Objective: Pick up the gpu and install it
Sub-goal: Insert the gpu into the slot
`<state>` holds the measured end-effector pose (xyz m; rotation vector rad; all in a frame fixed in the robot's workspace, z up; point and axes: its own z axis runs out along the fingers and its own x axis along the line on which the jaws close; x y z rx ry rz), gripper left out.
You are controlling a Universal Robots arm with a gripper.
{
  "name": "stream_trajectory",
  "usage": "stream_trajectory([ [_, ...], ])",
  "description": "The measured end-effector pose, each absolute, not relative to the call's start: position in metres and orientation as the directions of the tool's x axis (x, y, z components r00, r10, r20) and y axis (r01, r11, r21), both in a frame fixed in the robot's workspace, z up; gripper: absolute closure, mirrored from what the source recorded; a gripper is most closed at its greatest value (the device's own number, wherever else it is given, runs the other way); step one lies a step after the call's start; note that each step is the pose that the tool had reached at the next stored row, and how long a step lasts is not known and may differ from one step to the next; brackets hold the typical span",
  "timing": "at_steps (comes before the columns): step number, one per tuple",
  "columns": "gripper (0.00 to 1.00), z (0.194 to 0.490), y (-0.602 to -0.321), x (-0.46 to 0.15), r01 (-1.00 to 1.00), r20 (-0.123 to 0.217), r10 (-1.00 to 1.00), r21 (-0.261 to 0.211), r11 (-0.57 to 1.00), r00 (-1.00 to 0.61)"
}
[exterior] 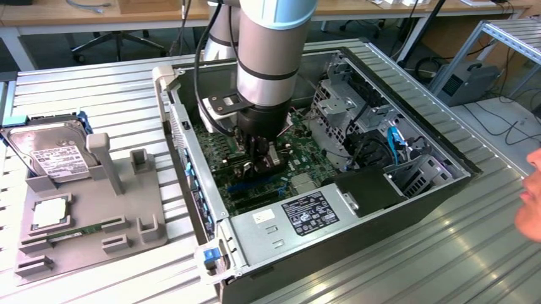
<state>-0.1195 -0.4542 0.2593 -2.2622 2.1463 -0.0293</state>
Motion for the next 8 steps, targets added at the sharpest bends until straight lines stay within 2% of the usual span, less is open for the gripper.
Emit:
stream_trajectory([
  [8, 0.73, 0.2591, -0.4570, -0.1196, -0.998, -0.004, -0.999, -0.030, -0.053, 0.053],
])
